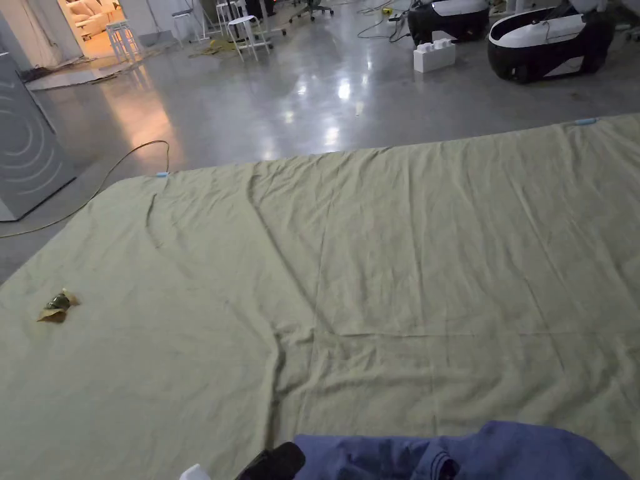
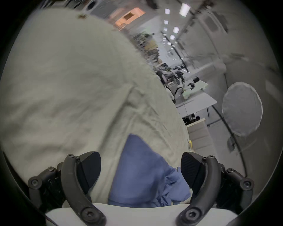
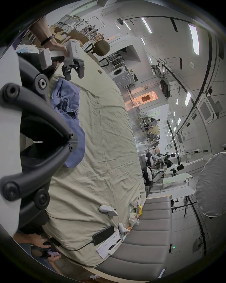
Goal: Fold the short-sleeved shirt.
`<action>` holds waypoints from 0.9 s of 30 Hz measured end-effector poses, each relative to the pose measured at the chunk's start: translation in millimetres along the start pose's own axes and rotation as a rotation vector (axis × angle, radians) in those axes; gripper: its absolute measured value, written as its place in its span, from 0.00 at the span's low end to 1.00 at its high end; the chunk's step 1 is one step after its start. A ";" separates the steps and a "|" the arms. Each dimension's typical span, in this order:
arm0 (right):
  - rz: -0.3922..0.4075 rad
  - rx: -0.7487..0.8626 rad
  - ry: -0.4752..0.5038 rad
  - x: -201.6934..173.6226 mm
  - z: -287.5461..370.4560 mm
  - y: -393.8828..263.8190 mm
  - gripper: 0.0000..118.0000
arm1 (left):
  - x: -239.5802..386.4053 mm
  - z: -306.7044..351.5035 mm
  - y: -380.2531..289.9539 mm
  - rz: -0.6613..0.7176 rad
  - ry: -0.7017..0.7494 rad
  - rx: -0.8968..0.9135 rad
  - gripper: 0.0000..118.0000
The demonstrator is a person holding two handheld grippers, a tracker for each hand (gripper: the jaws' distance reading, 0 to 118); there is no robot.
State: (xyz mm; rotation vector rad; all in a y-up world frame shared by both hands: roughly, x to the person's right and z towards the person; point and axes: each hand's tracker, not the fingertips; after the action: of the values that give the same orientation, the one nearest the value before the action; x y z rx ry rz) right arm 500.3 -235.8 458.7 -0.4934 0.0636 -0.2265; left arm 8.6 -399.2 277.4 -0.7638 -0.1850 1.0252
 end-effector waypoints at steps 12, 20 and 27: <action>-0.016 0.005 -0.018 6.5 9.3 2.6 0.00 | 16.3 7.6 -5.6 0.098 -0.067 0.048 0.09; 0.004 0.036 -0.042 3.2 2.2 2.8 0.00 | 103.1 80.9 35.1 -0.405 0.088 0.167 0.09; 0.049 0.030 -0.041 -2.0 11.3 -1.1 0.00 | 169.5 -20.8 -69.7 -0.534 0.020 -0.071 0.09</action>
State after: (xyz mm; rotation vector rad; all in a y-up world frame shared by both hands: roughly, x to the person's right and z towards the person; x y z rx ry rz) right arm 499.4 -231.0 469.2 -0.4656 0.0324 -0.1688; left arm 157.1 -289.8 273.3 -0.7351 -0.3867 0.5056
